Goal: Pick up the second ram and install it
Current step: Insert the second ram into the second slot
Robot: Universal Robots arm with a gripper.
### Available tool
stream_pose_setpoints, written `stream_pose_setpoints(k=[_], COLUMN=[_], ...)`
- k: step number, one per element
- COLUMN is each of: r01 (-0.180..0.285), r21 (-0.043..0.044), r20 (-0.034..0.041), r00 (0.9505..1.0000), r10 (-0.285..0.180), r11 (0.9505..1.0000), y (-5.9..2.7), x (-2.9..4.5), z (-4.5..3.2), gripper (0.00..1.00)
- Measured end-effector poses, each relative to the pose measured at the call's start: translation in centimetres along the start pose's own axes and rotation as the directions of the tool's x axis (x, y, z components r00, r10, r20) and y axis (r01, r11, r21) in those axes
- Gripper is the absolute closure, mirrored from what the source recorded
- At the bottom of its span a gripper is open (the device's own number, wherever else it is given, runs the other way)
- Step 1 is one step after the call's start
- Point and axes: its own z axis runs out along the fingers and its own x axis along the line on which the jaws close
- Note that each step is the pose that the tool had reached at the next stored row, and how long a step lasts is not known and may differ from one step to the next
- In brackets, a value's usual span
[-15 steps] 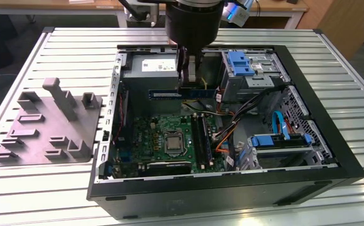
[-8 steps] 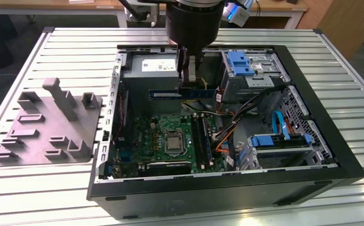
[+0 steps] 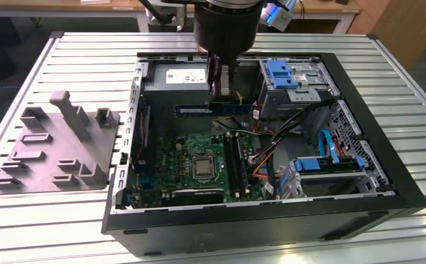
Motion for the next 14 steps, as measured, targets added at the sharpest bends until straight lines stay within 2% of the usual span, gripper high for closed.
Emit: stream_pose_setpoints(k=[3, 4, 5, 10, 14], r01=[-0.008, -0.065, -0.134, -0.223, -0.294], r21=[0.0001, 0.0006, 0.001, 0.0012, 0.0012], r20=[0.0002, 0.0027, 0.0056, 0.0094, 0.0125], r00=[1.0, 0.9979, 0.991, 0.9747, 0.9556], r10=[0.008, 0.065, 0.134, 0.223, 0.294], r11=[1.0, 0.9979, 0.991, 0.9747, 0.9557], y=[-0.01, -0.01, -0.01, -0.02, -0.02], x=[0.0, 0.0, 0.0, 0.0, 0.0], z=[0.0, 0.06, 0.11, 0.18, 0.25], gripper=[0.89, 0.89, 0.89, 0.89, 0.89])
